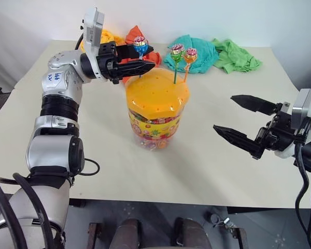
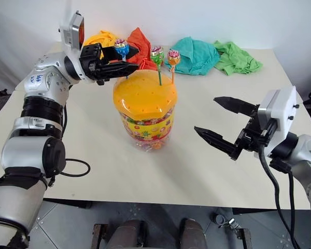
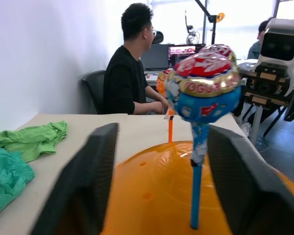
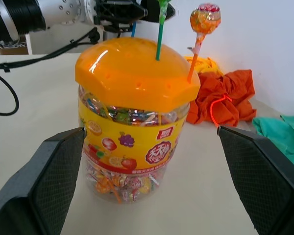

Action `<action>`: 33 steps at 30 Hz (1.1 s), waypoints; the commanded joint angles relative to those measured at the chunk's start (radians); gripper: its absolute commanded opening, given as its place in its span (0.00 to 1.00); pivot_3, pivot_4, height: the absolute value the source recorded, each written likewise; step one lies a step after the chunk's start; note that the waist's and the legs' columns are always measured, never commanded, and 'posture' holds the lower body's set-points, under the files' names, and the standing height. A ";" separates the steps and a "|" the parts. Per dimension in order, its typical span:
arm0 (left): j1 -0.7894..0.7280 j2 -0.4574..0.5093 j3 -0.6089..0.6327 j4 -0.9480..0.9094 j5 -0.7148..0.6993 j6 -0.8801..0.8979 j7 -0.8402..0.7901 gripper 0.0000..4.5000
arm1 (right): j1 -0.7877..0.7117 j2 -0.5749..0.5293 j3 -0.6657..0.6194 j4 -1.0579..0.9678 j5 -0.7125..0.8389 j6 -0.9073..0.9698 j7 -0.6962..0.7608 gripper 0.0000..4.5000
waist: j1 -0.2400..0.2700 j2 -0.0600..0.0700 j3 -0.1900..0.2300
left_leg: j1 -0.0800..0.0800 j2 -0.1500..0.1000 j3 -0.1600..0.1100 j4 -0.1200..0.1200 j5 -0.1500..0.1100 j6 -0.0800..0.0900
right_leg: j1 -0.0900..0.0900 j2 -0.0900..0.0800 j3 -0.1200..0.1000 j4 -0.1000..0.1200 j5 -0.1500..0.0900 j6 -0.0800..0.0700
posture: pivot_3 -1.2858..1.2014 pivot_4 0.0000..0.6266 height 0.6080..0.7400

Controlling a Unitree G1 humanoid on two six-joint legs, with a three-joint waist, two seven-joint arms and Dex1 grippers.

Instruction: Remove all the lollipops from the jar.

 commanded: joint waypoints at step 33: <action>0.178 0.380 -0.069 -0.461 0.191 0.860 0.532 0.01 | -0.068 -0.096 0.025 0.038 0.170 0.028 0.261 1.00 | -0.003 -0.005 0.003 | 0.000 0.001 0.000 0.001 0.000 0.001 | -0.001 0.000 0.001 0.001 0.000 0.000 | 0.52 0.24 1.00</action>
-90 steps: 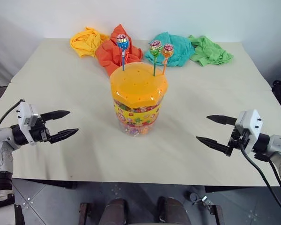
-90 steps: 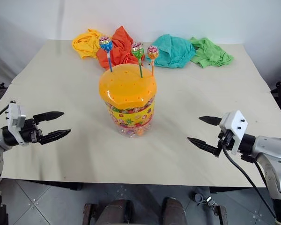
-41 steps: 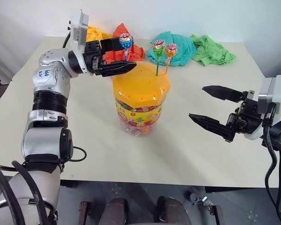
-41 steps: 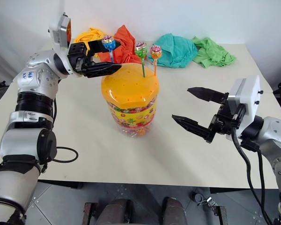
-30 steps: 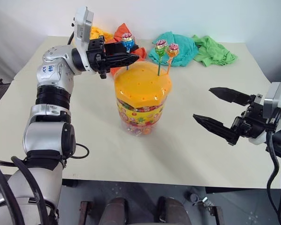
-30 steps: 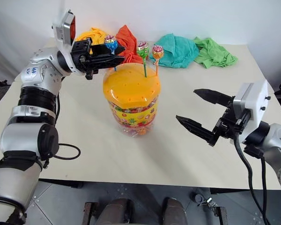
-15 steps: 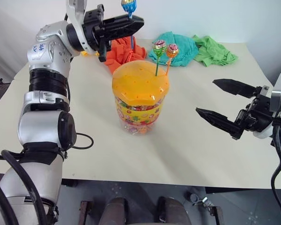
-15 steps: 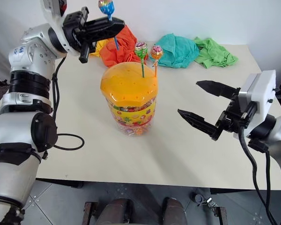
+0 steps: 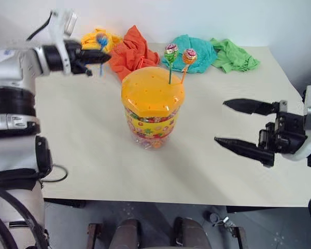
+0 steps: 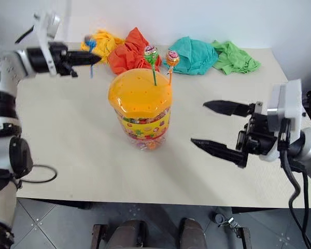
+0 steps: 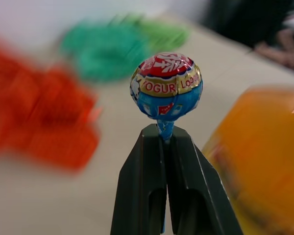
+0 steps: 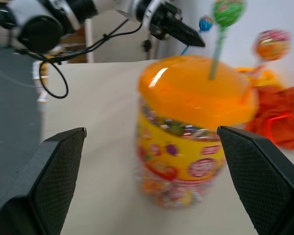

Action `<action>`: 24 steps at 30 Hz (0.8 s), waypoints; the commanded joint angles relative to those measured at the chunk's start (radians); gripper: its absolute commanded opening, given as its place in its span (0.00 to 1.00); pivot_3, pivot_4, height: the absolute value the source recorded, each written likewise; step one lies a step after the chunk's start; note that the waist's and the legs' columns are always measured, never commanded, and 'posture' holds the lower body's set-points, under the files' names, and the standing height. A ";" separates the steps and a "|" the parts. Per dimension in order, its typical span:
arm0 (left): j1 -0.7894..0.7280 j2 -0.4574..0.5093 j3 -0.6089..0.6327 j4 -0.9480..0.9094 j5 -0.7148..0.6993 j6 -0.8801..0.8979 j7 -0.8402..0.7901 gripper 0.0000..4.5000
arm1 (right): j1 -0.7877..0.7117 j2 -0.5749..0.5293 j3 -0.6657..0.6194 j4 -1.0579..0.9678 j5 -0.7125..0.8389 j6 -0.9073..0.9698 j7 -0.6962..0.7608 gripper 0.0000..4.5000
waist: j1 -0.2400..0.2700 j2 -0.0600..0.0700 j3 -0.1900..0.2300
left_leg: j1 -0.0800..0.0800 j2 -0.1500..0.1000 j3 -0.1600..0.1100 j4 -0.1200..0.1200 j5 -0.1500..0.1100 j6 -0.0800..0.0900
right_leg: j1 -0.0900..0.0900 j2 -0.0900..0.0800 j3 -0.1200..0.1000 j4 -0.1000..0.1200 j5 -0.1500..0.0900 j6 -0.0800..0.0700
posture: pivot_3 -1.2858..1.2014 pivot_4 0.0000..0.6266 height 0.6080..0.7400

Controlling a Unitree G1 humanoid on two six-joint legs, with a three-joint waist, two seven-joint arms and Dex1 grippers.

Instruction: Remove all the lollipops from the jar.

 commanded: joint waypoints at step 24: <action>0.507 0.249 -0.093 -0.407 -0.067 0.518 0.134 0.52 | -0.050 0.070 0.168 0.136 -0.168 -0.113 0.151 1.00 | 0.004 -0.004 0.002 | 0.002 0.000 0.001 0.000 -0.001 -0.001 | 0.000 0.000 0.001 0.002 0.000 0.000 | 0.52 0.24 1.00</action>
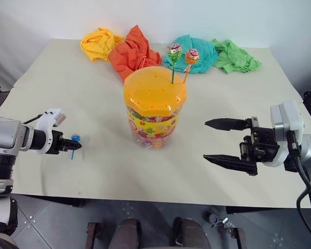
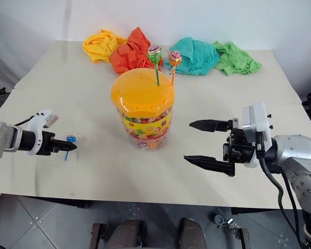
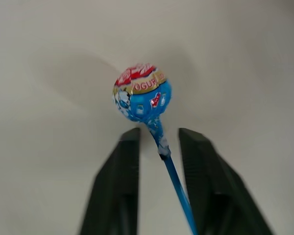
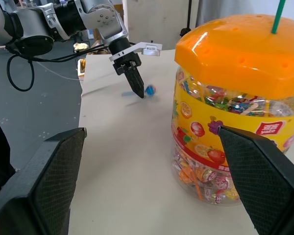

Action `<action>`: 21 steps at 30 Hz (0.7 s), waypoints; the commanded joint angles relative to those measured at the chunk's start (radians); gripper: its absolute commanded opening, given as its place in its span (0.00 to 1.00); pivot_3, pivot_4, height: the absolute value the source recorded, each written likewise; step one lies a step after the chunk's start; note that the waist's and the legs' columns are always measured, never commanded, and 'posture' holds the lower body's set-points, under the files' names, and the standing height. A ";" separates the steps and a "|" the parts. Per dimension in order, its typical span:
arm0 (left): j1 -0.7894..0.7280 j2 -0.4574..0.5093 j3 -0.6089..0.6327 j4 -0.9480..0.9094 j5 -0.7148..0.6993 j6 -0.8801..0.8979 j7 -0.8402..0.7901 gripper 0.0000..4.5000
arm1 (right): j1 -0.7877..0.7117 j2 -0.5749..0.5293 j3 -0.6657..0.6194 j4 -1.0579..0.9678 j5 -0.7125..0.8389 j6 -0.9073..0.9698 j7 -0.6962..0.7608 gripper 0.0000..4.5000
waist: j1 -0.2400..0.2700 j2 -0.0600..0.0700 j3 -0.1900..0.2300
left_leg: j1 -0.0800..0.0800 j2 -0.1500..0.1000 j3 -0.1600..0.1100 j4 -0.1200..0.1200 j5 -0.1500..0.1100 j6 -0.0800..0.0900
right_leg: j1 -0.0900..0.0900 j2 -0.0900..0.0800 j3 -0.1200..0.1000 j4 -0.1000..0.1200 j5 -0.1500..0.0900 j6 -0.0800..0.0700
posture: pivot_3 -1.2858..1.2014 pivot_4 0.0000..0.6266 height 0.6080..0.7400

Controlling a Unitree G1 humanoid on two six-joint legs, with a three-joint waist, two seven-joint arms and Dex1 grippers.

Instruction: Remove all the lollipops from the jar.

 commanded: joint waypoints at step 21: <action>-0.236 -0.008 0.304 0.053 -0.219 -0.698 -0.291 1.00 | -0.232 -0.141 -0.067 0.094 -0.108 0.064 -0.114 1.00 | -0.002 0.000 0.001 | -0.003 0.000 0.002 0.000 0.000 0.000 | -0.004 0.000 0.001 0.000 0.000 0.000 | 0.52 0.24 1.00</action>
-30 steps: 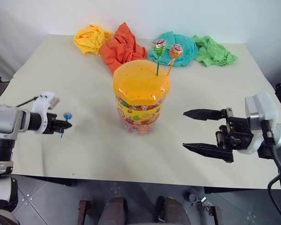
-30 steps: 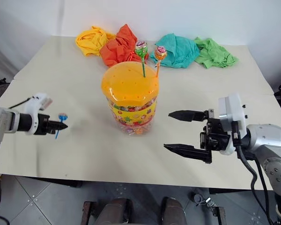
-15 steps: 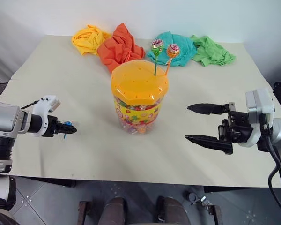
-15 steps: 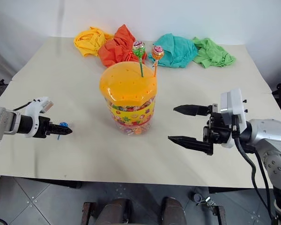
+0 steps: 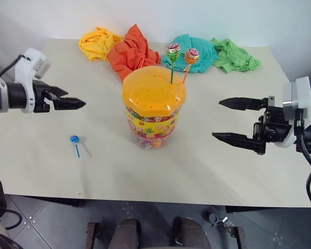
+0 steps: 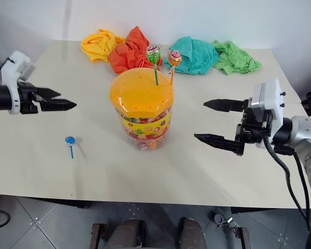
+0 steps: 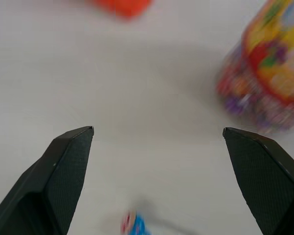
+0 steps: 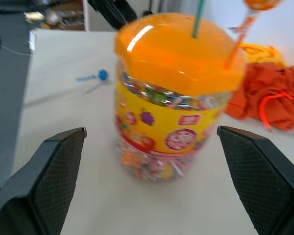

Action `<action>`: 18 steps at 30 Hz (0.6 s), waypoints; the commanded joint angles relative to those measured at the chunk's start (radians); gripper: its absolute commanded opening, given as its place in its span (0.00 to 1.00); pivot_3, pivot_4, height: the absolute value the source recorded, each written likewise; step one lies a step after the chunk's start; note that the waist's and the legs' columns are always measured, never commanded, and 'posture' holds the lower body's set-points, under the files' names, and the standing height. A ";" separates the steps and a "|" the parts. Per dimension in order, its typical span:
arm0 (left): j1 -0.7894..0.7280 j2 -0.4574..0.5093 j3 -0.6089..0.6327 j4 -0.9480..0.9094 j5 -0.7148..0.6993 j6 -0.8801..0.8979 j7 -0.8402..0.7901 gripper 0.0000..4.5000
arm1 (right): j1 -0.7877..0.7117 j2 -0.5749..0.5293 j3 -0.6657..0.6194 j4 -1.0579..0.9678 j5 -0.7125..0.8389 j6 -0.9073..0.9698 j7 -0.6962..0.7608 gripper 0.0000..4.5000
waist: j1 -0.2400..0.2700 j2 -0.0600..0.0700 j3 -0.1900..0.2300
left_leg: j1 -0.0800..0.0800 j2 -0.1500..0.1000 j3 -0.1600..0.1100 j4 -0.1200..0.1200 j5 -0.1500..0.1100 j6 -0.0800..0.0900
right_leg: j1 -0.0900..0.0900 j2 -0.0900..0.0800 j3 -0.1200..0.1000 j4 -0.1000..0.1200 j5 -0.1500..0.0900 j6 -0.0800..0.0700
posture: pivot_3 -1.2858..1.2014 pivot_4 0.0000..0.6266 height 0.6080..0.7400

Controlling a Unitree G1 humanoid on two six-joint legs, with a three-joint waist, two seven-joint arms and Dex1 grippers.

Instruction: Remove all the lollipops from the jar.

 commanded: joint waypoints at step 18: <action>0.130 -0.083 0.118 0.107 -0.367 -0.568 -0.567 1.00 | -0.458 0.145 0.245 0.307 -0.132 0.083 -0.051 1.00 | -0.024 0.000 0.000 | -0.002 0.000 0.003 0.000 0.000 0.000 | -0.007 0.000 0.003 0.005 0.000 0.000 | 0.52 0.24 1.00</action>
